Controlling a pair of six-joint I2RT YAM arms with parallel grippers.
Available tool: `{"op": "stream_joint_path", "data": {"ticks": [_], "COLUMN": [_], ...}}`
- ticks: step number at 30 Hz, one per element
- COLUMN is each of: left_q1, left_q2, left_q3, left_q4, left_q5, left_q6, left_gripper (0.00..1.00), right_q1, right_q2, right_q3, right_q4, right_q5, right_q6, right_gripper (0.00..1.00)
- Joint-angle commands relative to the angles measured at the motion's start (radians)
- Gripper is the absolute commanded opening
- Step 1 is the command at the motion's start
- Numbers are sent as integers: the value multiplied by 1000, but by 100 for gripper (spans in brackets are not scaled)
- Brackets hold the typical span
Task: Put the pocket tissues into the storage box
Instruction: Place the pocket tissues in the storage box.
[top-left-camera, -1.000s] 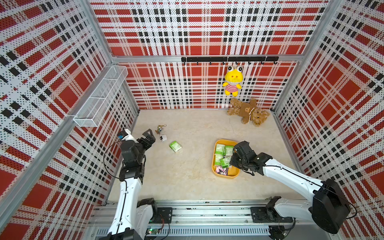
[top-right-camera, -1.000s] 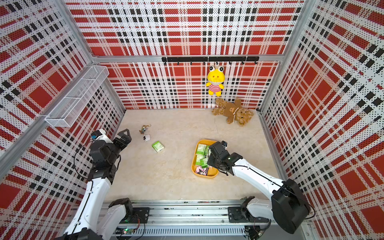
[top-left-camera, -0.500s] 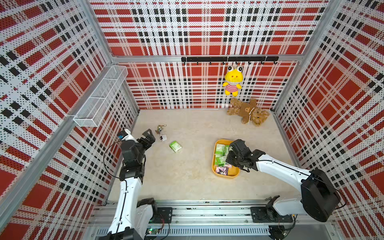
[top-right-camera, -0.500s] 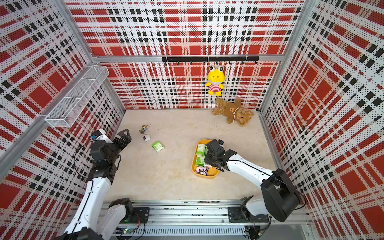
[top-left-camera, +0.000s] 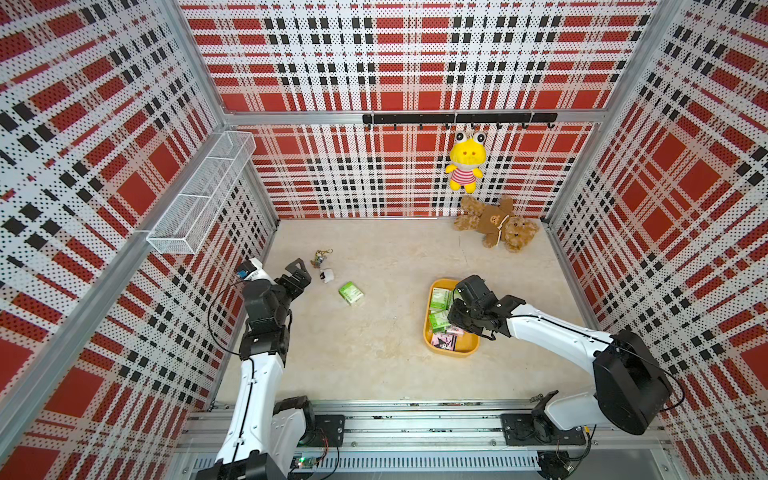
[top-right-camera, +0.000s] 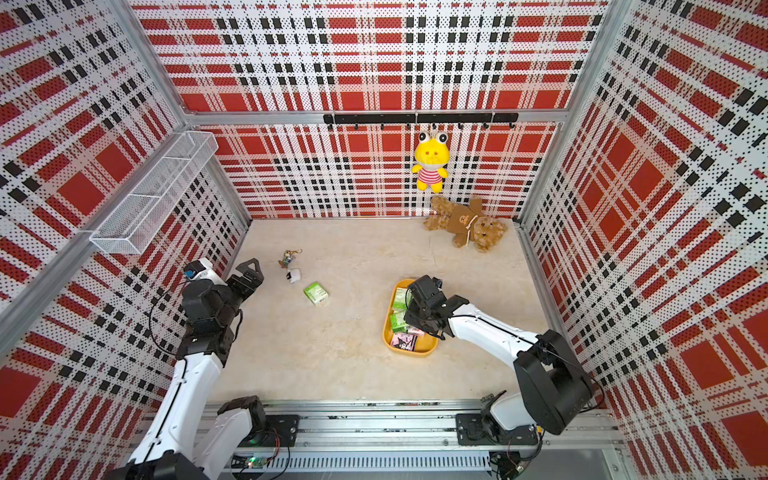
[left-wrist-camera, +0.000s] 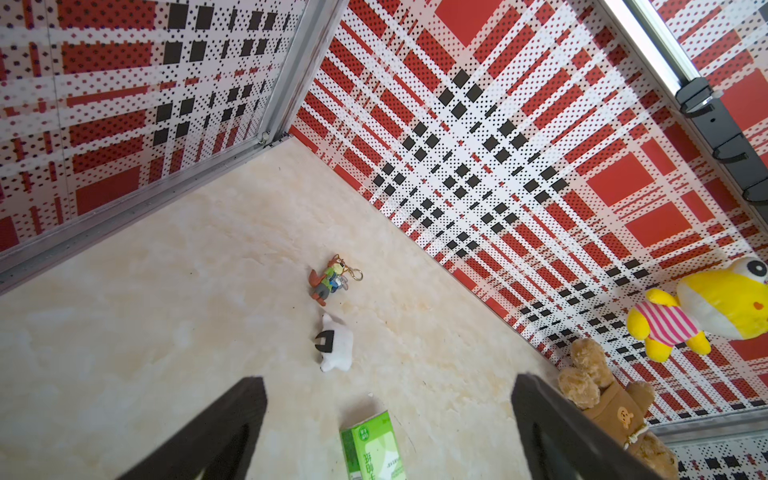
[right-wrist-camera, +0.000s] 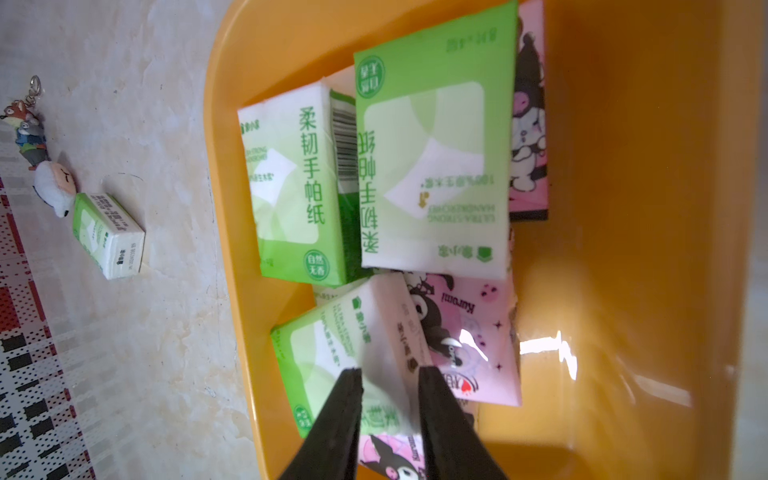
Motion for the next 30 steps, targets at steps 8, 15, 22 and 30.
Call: {"op": "stream_joint_path", "data": {"ticks": [8,15,22,30], "left_q1": [-4,-4,-5,-4], "left_q2": [3,-1,-12,-14], "left_q3": [14,11,12,12], "left_q4": [23,23,16,11], "left_q5": [-1,1,-5,-6], "left_q6": [14,15,19,23], "left_gripper": [100,100,100,100], "right_q1": [9,18,41,47], "right_q2": [-15,-18,13,24], "right_q3": [0,-16,-7,20], "right_q4": [-20,3,15,8], "right_q5": [-28,-42,-38,-23], "right_q6": [-10,0,3,-8], "right_gripper": [32,33,34,37]}}
